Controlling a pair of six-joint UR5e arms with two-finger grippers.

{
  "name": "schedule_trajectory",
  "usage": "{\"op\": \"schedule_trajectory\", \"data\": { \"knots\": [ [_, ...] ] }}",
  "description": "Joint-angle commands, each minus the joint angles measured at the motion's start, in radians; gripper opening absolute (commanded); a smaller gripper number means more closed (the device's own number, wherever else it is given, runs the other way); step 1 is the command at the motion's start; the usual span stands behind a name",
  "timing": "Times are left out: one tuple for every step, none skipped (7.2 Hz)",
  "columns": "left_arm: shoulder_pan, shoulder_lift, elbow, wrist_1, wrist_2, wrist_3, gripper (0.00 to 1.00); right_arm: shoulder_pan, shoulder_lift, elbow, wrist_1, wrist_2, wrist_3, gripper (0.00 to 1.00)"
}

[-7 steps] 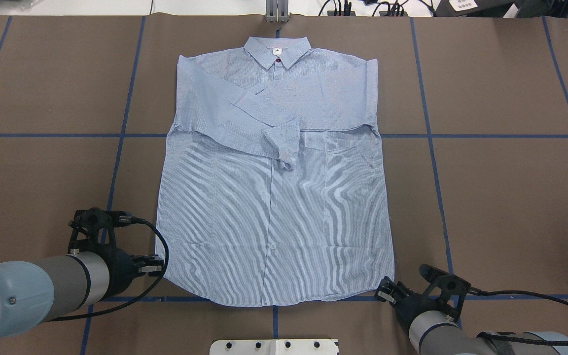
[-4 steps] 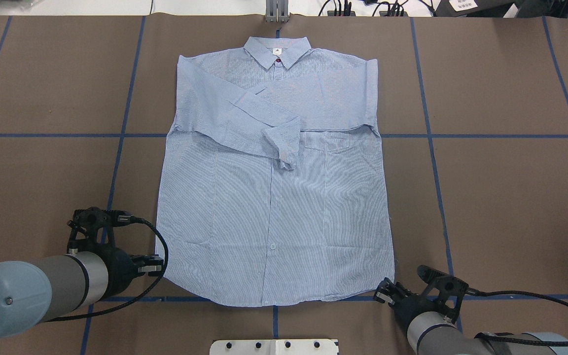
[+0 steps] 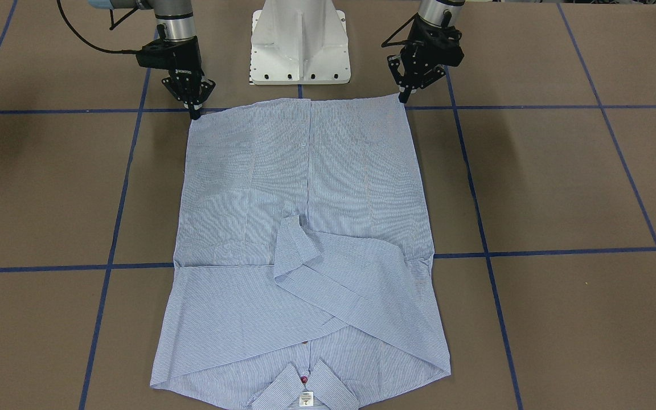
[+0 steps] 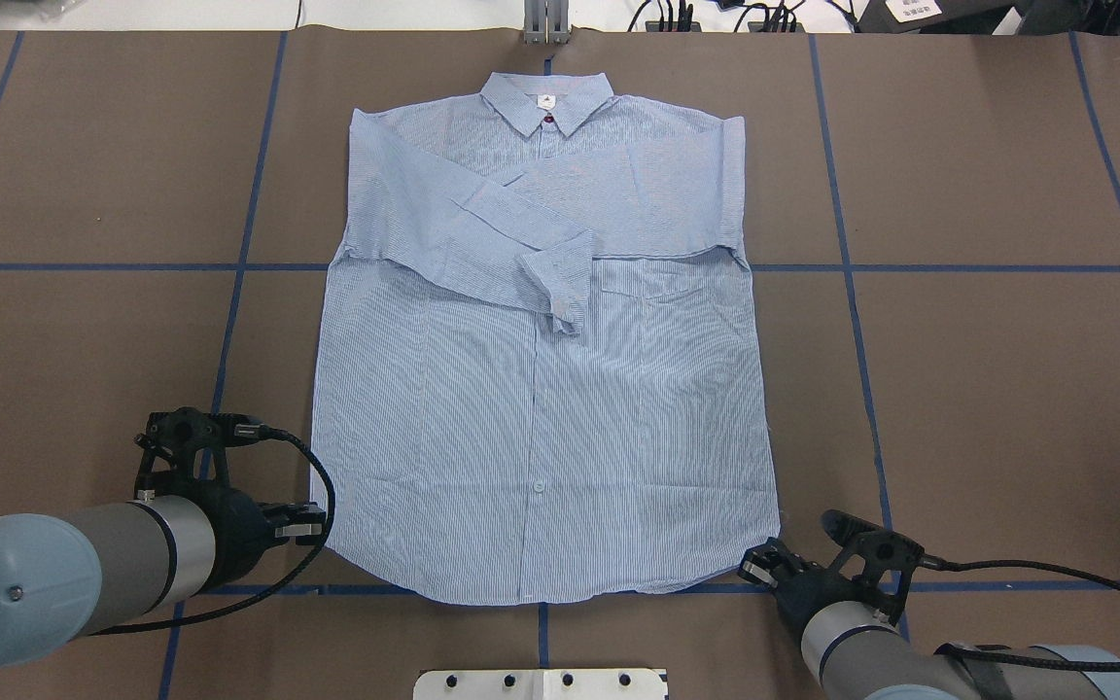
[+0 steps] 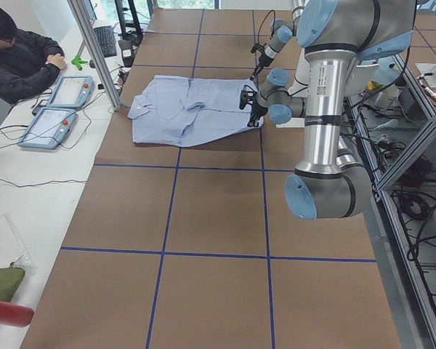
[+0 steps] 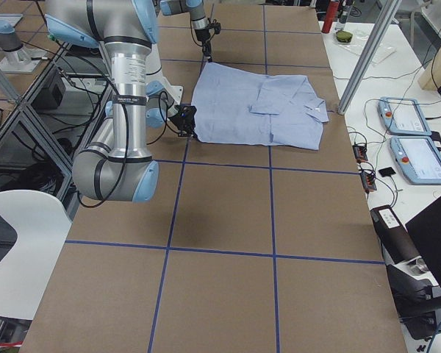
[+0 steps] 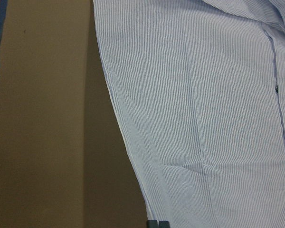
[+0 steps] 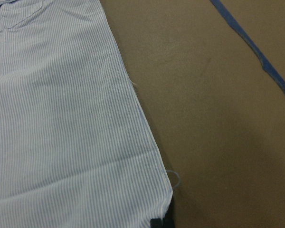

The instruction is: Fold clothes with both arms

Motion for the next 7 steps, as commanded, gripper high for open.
{"op": "schedule_trajectory", "data": {
  "knots": [
    [-0.004, 0.008, -0.086, 0.007, -0.008, 0.002, 0.0, 0.032, -0.015, 0.219, -0.155, 0.013, -0.047, 0.0],
    [-0.009, 0.01, -0.149, 0.021, -0.057, 0.002, 0.0, 0.029, -0.009, 0.374, -0.284, 0.045, -0.048, 0.0],
    [-0.012, 0.01, -0.248, 0.075, -0.1, 0.0, 0.0, 0.026, -0.004, 0.499, -0.402, 0.094, -0.048, 0.0],
    [-0.024, -0.004, -0.372, 0.196, -0.156, 0.002, 0.0, 0.035, 0.009, 0.611, -0.498, 0.144, -0.048, 0.0],
    [-0.079, -0.033, -0.433, 0.29, -0.237, 0.014, 0.0, 0.105, 0.064, 0.624, -0.53, 0.219, -0.064, 0.0],
    [-0.163, -0.1, -0.417, 0.345, -0.293, 0.085, 0.0, 0.192, 0.119, 0.615, -0.558, 0.291, -0.165, 0.0],
    [-0.215, -0.163, -0.362, 0.395, -0.303, 0.139, 0.0, 0.237, 0.205, 0.553, -0.581, 0.301, -0.222, 0.0]
  ]
}}
